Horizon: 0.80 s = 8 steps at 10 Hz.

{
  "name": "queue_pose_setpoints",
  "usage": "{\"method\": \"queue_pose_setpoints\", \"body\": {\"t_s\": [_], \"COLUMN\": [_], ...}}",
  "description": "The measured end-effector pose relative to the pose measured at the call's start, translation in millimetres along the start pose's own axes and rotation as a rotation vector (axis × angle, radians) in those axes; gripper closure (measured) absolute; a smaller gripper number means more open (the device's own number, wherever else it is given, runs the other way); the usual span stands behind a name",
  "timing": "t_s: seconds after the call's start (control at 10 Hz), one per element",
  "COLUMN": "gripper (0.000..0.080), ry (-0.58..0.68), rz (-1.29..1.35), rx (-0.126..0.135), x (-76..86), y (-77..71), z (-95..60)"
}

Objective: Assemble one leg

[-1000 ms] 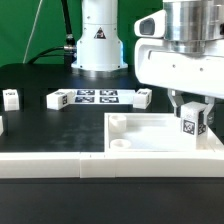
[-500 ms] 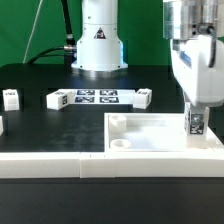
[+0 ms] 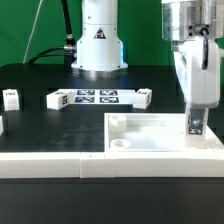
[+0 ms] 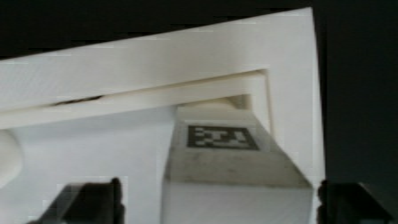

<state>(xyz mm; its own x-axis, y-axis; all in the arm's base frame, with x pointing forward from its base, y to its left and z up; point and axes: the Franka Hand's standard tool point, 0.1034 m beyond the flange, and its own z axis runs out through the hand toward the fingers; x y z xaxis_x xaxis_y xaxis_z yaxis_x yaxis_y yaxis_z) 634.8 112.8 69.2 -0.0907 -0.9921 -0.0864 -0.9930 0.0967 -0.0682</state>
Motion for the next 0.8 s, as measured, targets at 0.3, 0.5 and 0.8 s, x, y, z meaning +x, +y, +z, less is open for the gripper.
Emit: {"method": "queue_pose_setpoints", "body": {"t_s": [0.3,0.5,0.8], "gripper": [0.0153,0.0150,0.0150], "ry": [0.006,0.012,0.011], "rz": [-0.418,-0.633,-0.704], "rx": [-0.025,-0.030,-0.028], "x": [-1.8,-6.3,-8.0], "y": [0.4,2.1,2.5], "z": [-1.0,0.0,0.5]}}
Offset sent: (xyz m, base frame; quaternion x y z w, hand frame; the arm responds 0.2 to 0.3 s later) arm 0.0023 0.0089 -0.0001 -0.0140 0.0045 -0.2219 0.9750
